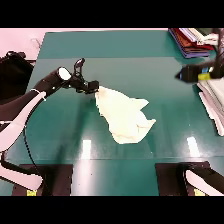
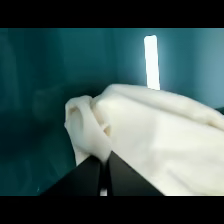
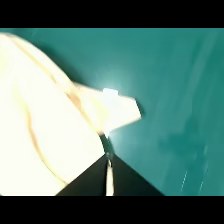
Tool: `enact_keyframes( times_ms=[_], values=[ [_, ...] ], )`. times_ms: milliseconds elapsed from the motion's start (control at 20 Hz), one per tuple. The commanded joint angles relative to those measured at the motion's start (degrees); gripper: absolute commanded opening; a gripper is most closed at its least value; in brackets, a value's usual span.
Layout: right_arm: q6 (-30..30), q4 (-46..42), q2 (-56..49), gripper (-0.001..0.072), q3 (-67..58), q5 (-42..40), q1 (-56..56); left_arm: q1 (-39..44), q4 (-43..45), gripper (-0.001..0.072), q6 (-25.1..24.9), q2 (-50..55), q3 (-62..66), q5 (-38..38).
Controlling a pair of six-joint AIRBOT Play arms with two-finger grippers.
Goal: Fold the shirts.
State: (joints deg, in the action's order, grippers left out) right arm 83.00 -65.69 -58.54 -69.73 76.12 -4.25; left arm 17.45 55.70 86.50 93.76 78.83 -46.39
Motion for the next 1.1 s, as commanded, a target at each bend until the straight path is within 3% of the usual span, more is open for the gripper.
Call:
enact_keyframes(
  times_ms=[0,50,200,400,500,550,600,650,850,1050],
  values=[
    [0.11,0.28,-0.55,0.0449,16.92,1.25,-6.05,-0.07,-0.2,0.0025,-2.8,0.11,3.21,-2.34],
    [0.09,1.36,-1.6,0.0538,21.35,0.59,-6.51,-0.04,-0.24,0.0025,-2.97,0.11,3.34,-2.62],
    [-1.62,8.96,-6.47,0.0528,31.1,-4.92,-4.81,-0.04,-0.2,0.0025,-2.97,0.15,3.28,-3.45],
    [-2.54,16.13,-12.5,0.0527,33.48,-16.17,2.67,-0.04,-0.2,0.0025,-2.97,0.15,3.28,-5.11],
    [-2.51,16.46,-13.92,0.0422,32.68,-20.2,5.79,-0.07,-0.2,0.0025,-2.97,0.13,3.3,-5.64],
    [-2.54,16.37,-14.21,0.0301,31.78,-21.11,6.84,-0.07,-0.2,0.0025,-2.97,0.07,3.32,-5.75],
    [-3.13,15.8,-13.99,0.0117,30.4,-21.27,7.5,-0.07,-0.09,0.0024,-2.97,-0.46,3.3,-5.68],
    [-5.4,15.37,-13.09,0.0016,28.81,-20.5,7.72,-0.07,0.61,0.0024,-2.97,-1.9,3.32,-5.22],
    [-6.21,11.06,-1.79,0.0018,14.95,-14.75,4.7,-1.95,6.29,0.0024,-3.04,-14.97,8.63,-5.6],
    [-5.84,10.1,8.33,0.0017,-6.49,-7.89,-1.11,-2.54,11.69,0.0024,-4.7,-29.22,20.2,-7.63]
  ],
)
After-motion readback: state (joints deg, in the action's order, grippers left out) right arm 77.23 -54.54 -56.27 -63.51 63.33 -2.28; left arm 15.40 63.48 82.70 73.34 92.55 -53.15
